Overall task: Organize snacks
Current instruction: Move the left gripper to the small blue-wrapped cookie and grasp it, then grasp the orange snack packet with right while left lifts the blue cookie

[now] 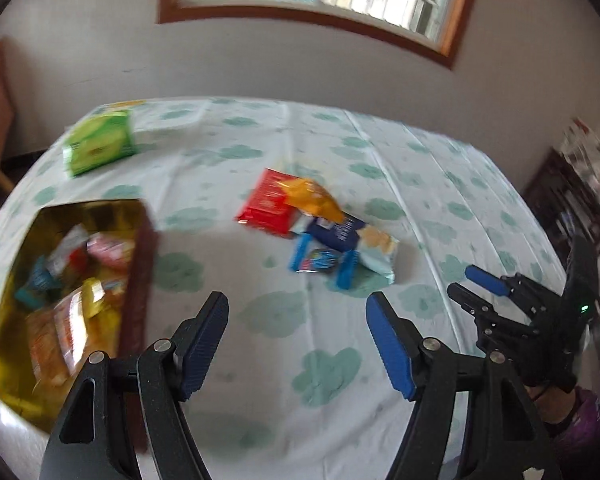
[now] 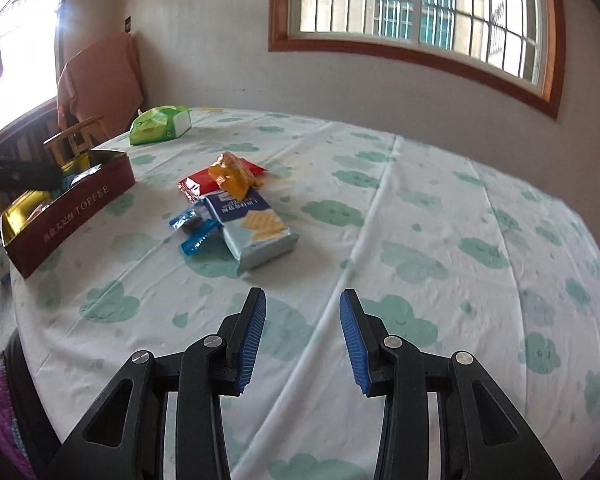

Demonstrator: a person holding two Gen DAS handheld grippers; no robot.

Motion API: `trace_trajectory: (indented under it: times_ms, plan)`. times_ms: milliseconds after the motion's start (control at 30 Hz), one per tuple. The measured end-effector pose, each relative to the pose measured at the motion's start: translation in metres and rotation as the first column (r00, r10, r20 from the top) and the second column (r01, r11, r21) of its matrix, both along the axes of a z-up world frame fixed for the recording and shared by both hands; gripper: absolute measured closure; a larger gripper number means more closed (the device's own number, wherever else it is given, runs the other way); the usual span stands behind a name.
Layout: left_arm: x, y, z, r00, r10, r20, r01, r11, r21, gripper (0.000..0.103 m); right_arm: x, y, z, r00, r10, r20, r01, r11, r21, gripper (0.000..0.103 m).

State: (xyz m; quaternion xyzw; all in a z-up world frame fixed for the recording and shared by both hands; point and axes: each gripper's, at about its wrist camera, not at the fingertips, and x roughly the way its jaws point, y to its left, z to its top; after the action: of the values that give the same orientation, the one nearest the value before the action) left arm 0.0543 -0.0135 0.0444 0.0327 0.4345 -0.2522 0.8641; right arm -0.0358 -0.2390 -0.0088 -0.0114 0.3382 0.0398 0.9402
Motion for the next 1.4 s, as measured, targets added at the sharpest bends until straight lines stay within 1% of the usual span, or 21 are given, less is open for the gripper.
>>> trace_trajectory:
  times_ms: [100,167,200,233,333,467,533,600,633,667,733,767,867,1000,1067,1167,1267,1300,1333,1367,1400]
  plan:
    - [0.021,-0.027,-0.019,0.996,-0.078,-0.044,0.079,0.996,0.034,0.043,0.0,-0.008,0.0,1.0,0.003,0.005,-0.003,0.999,0.046,0.063]
    - [0.037,-0.045,-0.034,0.982,-0.163,-0.09,0.168,0.984,0.053,0.043,-0.001,-0.009,0.0,1.0,0.006,0.003,-0.006,0.998,0.065,0.062]
    - [0.045,-0.052,-0.04,0.978,-0.18,-0.101,0.187,0.98,0.067,0.043,-0.001,-0.009,0.0,1.0,0.006,0.004,-0.007,0.998,0.07,0.062]
    - [0.049,-0.055,-0.043,0.978,-0.181,-0.102,0.189,0.979,0.079,0.043,-0.002,-0.008,0.0,1.0,0.009,0.006,-0.009,0.997,0.075,0.062]
    - [0.061,-0.066,-0.05,0.967,-0.228,-0.115,0.237,0.969,0.075,0.04,-0.003,-0.008,0.0,1.0,0.022,0.009,-0.023,0.996,0.089,0.062]
    - [0.073,-0.076,-0.06,0.961,-0.244,-0.126,0.259,0.959,0.118,0.037,-0.001,-0.009,0.0,1.0,0.029,0.001,-0.029,0.994,0.104,0.061]
    - [0.081,-0.08,-0.067,0.963,-0.236,-0.128,0.253,0.957,0.139,0.036,-0.001,-0.009,0.0,0.999,0.032,0.001,-0.032,0.994,0.108,0.061]
    - [0.087,-0.082,-0.075,0.963,-0.227,-0.145,0.248,0.958,0.144,0.039,-0.001,-0.008,0.0,0.999,0.038,0.003,-0.038,0.994,0.105,0.061]
    - [0.09,-0.081,-0.078,0.961,-0.23,-0.157,0.251,0.959,0.133,0.046,-0.001,-0.008,0.0,0.999,0.041,0.003,-0.041,0.994,0.103,0.061]
    - [0.089,-0.08,-0.078,0.964,-0.228,-0.14,0.246,0.961,0.128,0.054,-0.001,-0.007,-0.001,0.999,0.043,0.001,-0.043,0.994,0.103,0.06]
    - [0.085,-0.081,-0.079,0.969,-0.218,-0.116,0.233,0.962,0.139,0.059,0.0,-0.008,-0.001,0.999,0.041,-0.005,-0.041,0.994,0.106,0.06]
    - [0.082,-0.081,-0.076,0.975,-0.203,-0.088,0.215,0.965,0.153,0.07,0.001,-0.008,-0.002,0.999,0.04,-0.012,-0.038,0.993,0.108,0.06]
    - [0.075,-0.077,-0.073,0.985,-0.147,-0.094,0.16,0.975,0.157,0.071,0.001,-0.008,-0.003,0.999,0.035,-0.017,-0.033,0.994,0.106,0.06]
    - [0.057,-0.061,-0.063,0.992,-0.078,-0.1,0.087,0.992,0.088,0.071,0.001,-0.007,-0.002,0.999,0.036,-0.013,-0.035,0.994,0.101,0.06]
    - [0.045,-0.049,-0.052,0.995,-0.043,-0.093,0.047,0.998,0.04,0.071,0.001,-0.008,-0.003,0.999,0.042,-0.014,-0.041,0.993,0.11,0.06]
    - [0.031,-0.035,-0.038,0.995,-0.002,-0.095,0.002,1.0,-0.001,0.07,0.003,-0.007,0.004,0.995,0.095,0.021,-0.097,0.986,0.133,0.06]
    - [0.017,-0.022,-0.024,0.996,0.027,-0.085,-0.03,0.999,-0.037,0.07,0.021,-0.001,0.022,0.979,0.195,0.053,-0.202,0.963,0.181,0.059]
    - [0.012,-0.017,-0.018,0.996,0.029,-0.085,-0.034,0.998,-0.05,0.07,0.029,0.001,0.029,0.974,0.211,0.079,-0.222,0.958,0.183,0.053]
    - [0.008,-0.014,-0.015,0.996,0.035,-0.081,-0.039,0.998,-0.056,0.07,0.043,0.005,0.035,0.966,0.242,0.087,-0.254,0.949,0.189,0.039]
    - [0.005,-0.011,-0.011,0.996,0.042,-0.075,-0.047,0.997,-0.058,0.07,0.052,0.009,0.037,0.959,0.271,0.087,-0.282,0.94,0.19,0.034]
    - [0.001,-0.007,-0.007,0.996,0.049,-0.068,-0.053,0.997,-0.059,0.07,0.063,0.017,0.04,0.949,0.301,0.094,-0.313,0.935,0.167,0.029]
